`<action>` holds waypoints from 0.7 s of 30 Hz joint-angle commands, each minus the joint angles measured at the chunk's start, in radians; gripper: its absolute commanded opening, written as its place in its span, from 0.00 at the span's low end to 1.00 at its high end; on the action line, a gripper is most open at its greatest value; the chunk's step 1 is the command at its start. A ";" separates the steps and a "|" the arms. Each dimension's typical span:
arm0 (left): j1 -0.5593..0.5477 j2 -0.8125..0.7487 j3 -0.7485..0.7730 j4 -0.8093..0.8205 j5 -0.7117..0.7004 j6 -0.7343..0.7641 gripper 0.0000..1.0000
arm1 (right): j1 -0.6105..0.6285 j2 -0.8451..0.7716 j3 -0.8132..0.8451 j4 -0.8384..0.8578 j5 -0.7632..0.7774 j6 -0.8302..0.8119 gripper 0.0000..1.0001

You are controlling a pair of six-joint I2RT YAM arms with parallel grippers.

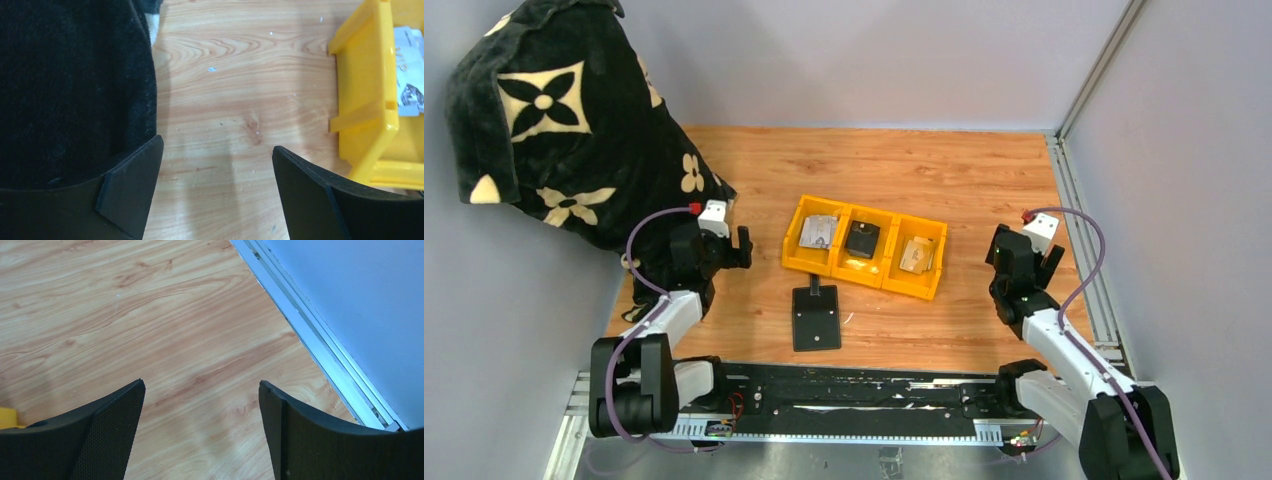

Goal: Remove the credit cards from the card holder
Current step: Reset both arms

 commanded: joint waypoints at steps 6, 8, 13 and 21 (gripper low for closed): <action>0.010 0.076 -0.211 0.670 -0.147 -0.121 0.91 | -0.089 0.040 -0.219 0.513 0.035 -0.108 0.88; 0.010 0.152 -0.255 0.861 -0.139 -0.142 0.99 | -0.109 0.064 -0.243 0.603 0.012 -0.114 0.88; 0.004 0.252 -0.316 1.051 -0.121 -0.127 1.00 | -0.144 0.150 -0.257 0.722 -0.064 -0.161 0.86; -0.046 0.238 -0.228 0.862 -0.152 -0.081 1.00 | -0.149 0.381 -0.279 0.951 -0.401 -0.320 0.87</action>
